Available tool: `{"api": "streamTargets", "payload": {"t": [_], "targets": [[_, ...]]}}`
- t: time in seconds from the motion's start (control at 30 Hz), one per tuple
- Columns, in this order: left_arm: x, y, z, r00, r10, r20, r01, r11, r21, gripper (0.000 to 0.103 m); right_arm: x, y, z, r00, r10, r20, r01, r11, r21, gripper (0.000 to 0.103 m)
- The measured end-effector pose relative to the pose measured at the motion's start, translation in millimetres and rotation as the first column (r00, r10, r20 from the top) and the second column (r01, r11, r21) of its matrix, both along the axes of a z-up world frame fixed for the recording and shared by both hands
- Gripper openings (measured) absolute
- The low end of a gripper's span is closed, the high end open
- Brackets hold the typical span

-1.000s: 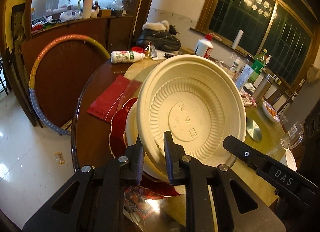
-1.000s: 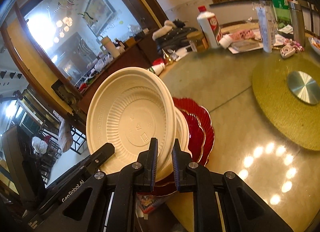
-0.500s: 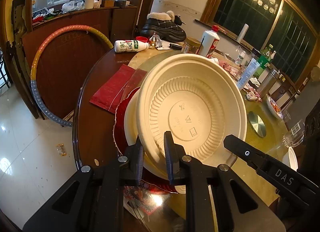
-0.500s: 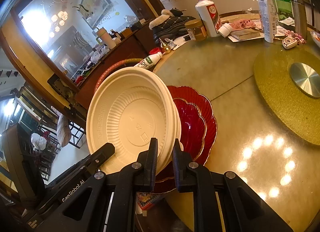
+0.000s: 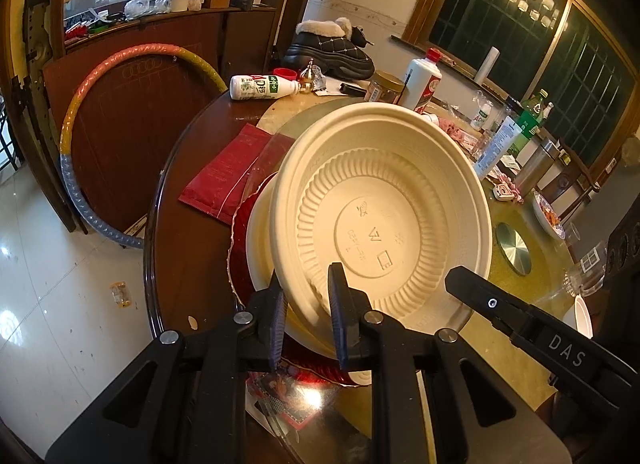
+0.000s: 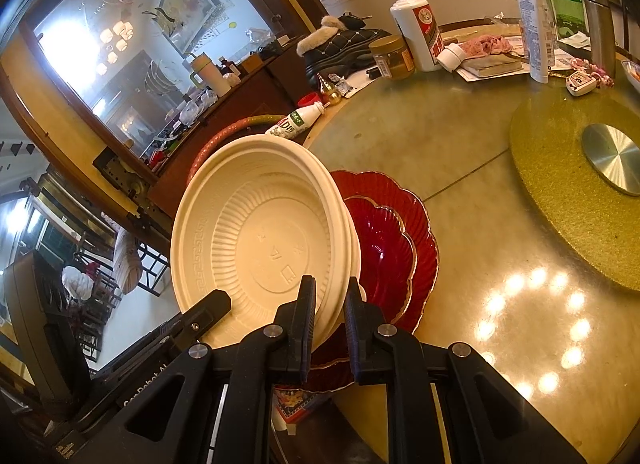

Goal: Organize plates and bowls
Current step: 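Lower the held white bowls onto the bowls on the red plates, then open both tools and release the bowls on the stack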

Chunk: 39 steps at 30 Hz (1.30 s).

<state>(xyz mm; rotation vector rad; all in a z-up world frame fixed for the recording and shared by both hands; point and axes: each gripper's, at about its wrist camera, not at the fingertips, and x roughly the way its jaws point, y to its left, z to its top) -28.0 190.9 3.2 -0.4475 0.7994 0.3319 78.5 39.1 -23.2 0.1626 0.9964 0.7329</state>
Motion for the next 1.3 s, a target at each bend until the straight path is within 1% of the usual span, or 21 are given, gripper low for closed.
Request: {"api": "streamTargets", "payload": {"t": [0.1, 0.37, 0.5, 0.73, 0.8, 0.83, 0.87, 0.9, 0.93, 0.97, 1.03, 1.17, 1.23, 1.3], "targets": [[-1, 2, 0, 1.0, 0.011, 0.004, -0.011, 1.0, -0.015, 0.017, 1, 1, 1, 1.0, 0.004, -0.003, -0.004, 1.0, 0.007, 0.018], [0, 3, 0, 1.0, 0.022, 0.002, -0.022, 0.999, -0.027, 0.017, 1, 1, 1, 1.0, 0.004, -0.003, -0.004, 1.0, 0.01, 0.018], [0, 6, 0, 0.999, 0.039, 0.004, -0.039, 0.998, -0.048, 0.018, 2, 1, 3, 1.0, -0.001, 0.006, 0.001, 1.0, 0.02, 0.018], [6, 11, 4, 0.998, 0.058, 0.0, -0.058, 0.998, -0.04, 0.018, 6, 9, 8, 1.0, 0.006, 0.019, -0.006, 1.0, 0.008, 0.018], [8, 13, 5, 0.998, 0.056, -0.003, -0.056, 0.998, -0.04, 0.022, 7, 11, 10, 1.0, 0.007, 0.023, -0.007, 1.0, 0.015, 0.018], [9, 14, 6, 0.999, 0.054, 0.002, -0.054, 0.998, -0.044, 0.029, 7, 11, 12, 1.0, 0.005, 0.031, -0.005, 1.0, 0.011, 0.018], [9, 14, 7, 0.998, 0.055, 0.012, -0.054, 0.998, -0.045, 0.04, 8, 12, 14, 0.999, 0.001, 0.04, -0.002, 1.0, 0.004, 0.018], [8, 15, 9, 0.998, 0.068, 0.016, -0.067, 0.997, -0.037, 0.048, 8, 13, 16, 0.999, 0.001, 0.044, -0.001, 1.0, 0.005, 0.019], [7, 16, 10, 0.996, 0.081, 0.024, -0.08, 0.996, -0.03, 0.059, 8, 13, 17, 0.999, 0.001, 0.047, -0.002, 1.0, 0.007, 0.019], [4, 17, 13, 0.994, 0.101, 0.048, -0.1, 0.995, -0.02, 0.061, 8, 12, 19, 0.999, -0.001, 0.051, 0.001, 1.0, 0.007, 0.02], [1, 19, 18, 0.989, 0.124, 0.075, -0.124, 0.992, -0.005, 0.061, 9, 11, 22, 0.998, -0.007, 0.057, 0.006, 1.0, 0.013, 0.02], [-1, 24, 20, 0.987, 0.137, 0.085, -0.136, 0.991, -0.014, 0.063, 10, 8, 26, 0.998, -0.015, 0.058, 0.013, 1.0, 0.027, 0.024], [0, 25, 21, 0.986, 0.142, 0.09, -0.141, 0.99, -0.016, 0.065, 11, 6, 27, 0.998, -0.019, 0.06, 0.017, 0.999, 0.036, 0.029], [0, 25, 22, 0.985, 0.142, 0.093, -0.141, 0.99, -0.015, 0.071, 11, 5, 29, 0.998, -0.024, 0.062, 0.021, 0.999, 0.044, 0.042]]}}
